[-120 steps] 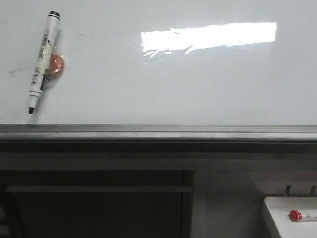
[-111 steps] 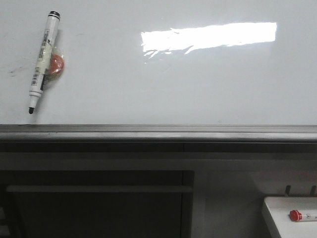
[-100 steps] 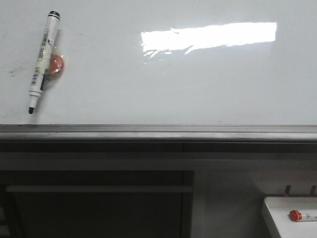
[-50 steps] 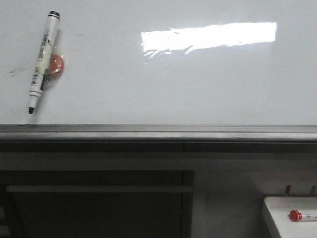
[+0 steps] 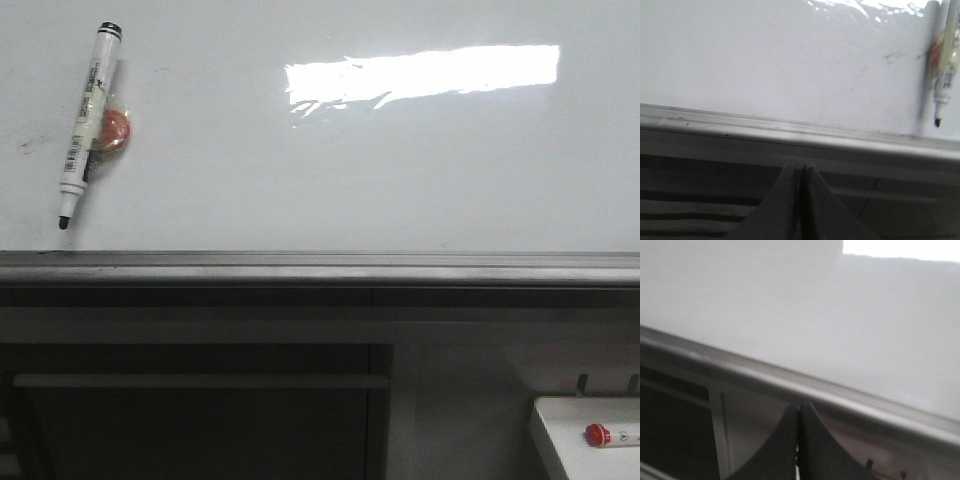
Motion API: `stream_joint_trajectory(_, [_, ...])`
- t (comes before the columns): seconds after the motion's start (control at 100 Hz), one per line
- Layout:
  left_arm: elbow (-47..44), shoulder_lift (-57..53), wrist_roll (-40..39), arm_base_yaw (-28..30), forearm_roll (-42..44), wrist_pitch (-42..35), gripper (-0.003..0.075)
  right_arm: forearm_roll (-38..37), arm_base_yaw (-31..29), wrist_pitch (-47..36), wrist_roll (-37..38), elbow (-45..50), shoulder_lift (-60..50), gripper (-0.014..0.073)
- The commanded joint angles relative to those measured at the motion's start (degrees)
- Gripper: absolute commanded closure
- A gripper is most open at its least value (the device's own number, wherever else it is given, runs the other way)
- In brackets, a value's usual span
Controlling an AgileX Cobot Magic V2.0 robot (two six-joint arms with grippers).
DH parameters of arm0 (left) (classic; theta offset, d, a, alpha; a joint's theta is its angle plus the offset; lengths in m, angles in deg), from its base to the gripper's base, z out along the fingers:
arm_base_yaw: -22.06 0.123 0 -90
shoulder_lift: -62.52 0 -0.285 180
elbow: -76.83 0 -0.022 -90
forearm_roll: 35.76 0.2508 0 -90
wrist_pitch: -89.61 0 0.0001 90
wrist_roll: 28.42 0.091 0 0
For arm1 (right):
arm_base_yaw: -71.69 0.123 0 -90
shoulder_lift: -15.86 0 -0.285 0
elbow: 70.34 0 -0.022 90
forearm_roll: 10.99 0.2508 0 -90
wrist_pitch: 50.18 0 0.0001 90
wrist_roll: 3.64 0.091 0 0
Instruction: Write number 2 on whiteboard
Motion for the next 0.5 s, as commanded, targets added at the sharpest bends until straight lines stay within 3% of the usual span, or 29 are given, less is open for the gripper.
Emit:
stream_joint_trajectory(0.0, [-0.62, -1.48, -0.48, 0.14, -11.90, -8.68, 0.0741, 3.33, -0.23, -13.11, 0.49, 1.40, -1.24, 0.0666])
stream_joint_trajectory(0.09, [-0.62, -1.48, -0.48, 0.14, -26.01, -12.16, 0.0741, 13.12, -0.23, -19.57, 2.40, 1.40, -1.24, 0.0666])
stream_joint_trajectory(0.22, [-0.62, -1.48, -0.48, 0.14, -40.50, -13.09, 0.0741, 26.59, -0.23, -18.94, 2.40, 1.40, -1.24, 0.0666])
stream_joint_trajectory(0.35, [-0.62, -1.48, -0.48, 0.14, -41.56, -13.66, 0.0741, 38.07, -0.23, -19.19, 2.40, 1.15, -1.24, 0.0666])
stream_joint_trajectory(0.49, [-0.62, -1.48, -0.48, 0.14, -46.19, -16.10, 0.0741, 39.42, -0.13, -18.81, 2.40, -1.53, -1.24, 0.0666])
